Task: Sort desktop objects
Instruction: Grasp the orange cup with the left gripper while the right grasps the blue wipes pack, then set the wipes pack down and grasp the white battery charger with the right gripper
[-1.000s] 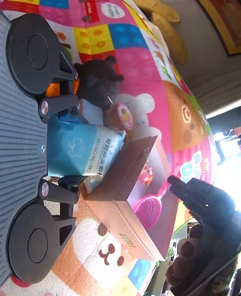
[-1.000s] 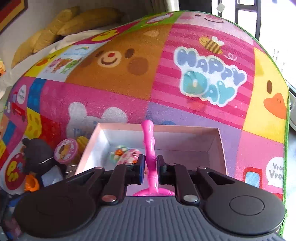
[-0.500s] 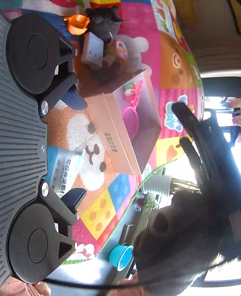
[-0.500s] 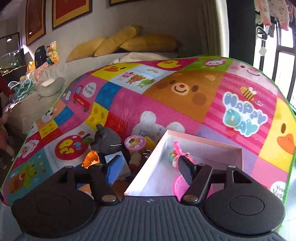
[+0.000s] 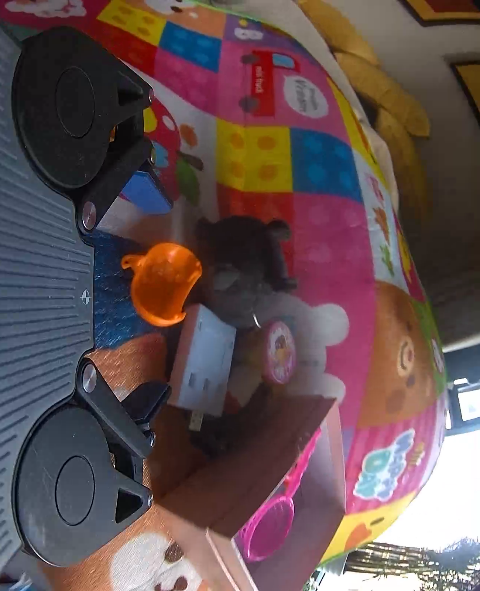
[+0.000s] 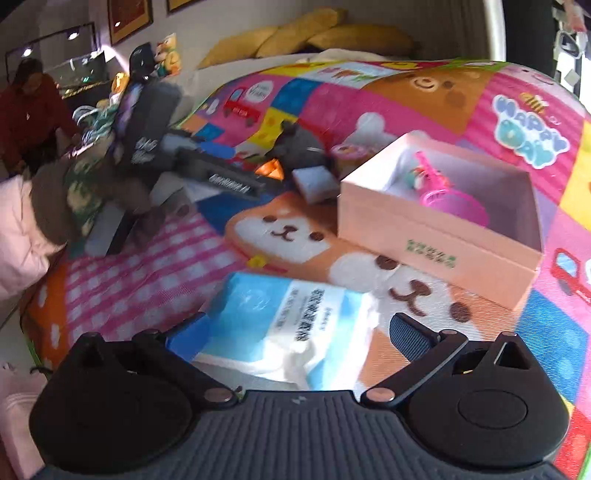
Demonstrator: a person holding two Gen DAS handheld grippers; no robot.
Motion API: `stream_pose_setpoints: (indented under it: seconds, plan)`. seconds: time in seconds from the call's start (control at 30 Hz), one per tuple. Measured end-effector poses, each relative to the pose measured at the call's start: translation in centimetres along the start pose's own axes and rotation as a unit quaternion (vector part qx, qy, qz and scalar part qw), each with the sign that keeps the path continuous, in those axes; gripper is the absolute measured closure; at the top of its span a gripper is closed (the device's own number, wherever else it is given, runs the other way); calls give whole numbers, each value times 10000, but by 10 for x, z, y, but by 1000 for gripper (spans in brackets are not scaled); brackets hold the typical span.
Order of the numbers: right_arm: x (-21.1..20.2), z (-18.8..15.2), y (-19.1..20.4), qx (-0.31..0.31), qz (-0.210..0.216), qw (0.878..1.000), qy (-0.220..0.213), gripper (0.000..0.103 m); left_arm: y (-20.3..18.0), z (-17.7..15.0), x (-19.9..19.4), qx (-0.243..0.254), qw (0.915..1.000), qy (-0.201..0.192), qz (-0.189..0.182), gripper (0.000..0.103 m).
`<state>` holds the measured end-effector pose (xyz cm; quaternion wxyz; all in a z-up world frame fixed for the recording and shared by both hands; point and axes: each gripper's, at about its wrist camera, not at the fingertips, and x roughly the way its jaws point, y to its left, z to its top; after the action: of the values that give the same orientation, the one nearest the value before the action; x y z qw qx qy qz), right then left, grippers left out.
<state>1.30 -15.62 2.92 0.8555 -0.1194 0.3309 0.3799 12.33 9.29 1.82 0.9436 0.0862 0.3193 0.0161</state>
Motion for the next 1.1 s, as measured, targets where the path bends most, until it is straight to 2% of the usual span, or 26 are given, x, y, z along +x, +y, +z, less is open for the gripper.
stream_pose_setpoints:
  seconds: [0.1,0.13,0.17,0.2,0.23,0.3,0.37,0.43,0.5,0.6,0.67,0.7,0.73,0.77,0.83,1.0,1.1]
  plan:
    - [15,-2,11,-35,-126,9999,-72,0,3,4,22,-189,9995,146,186,5]
    - [15,-2,13,-93,-151,9998,-87,0,4,4,26,-260,9993,208,190,16]
    - [14,-1,11,-101,-152,9998,-85,5,6,4,28,-326,9991,236,98,28]
    - [11,-1,7,-46,-129,9999,-85,10,8,4,27,-421,9988,230,-22,34]
    - [7,-1,1,48,-109,9999,-73,11,8,4,26,-431,9988,237,-32,45]
    - [2,-4,-9,171,-212,9996,-42,12,4,1,19,-328,9993,172,53,45]
    - [-4,-9,-18,258,-327,9991,-35,11,-1,-5,7,-247,9996,103,-15,45]
    - [-11,-12,-27,382,-399,9985,-11,11,-10,-12,-12,-154,9996,24,-224,45]
    - [-19,-15,-36,519,-495,9974,-30,10,-24,-21,-40,61,9981,-97,-601,45]
    - [-32,-16,-47,682,-743,9948,-128,5,-52,-33,-84,339,9887,-230,-1440,44]
    - [-38,-16,-48,665,-836,9941,-196,5,-71,-41,-105,575,9808,-308,-1835,41]
    - [-40,-15,-48,636,-861,9940,-235,3,-79,-45,-110,681,9784,-315,-1924,37]
    - [-42,-13,-46,604,-871,9940,-283,2,-86,-49,-114,779,9771,-307,-1956,24]
    - [-43,-11,-45,586,-849,9942,-319,1,-91,-52,-116,853,9772,-311,-1921,14]
    - [-45,-8,-41,545,-835,9942,-392,1,-97,-60,-116,969,9798,-319,-1723,9]
    - [-47,9,-31,382,-821,9946,-507,1,-86,-74,-109,832,9918,-129,-965,5]
    - [-35,47,-16,21,-626,9959,-646,2,-67,-75,-102,391,9971,-13,-649,1]
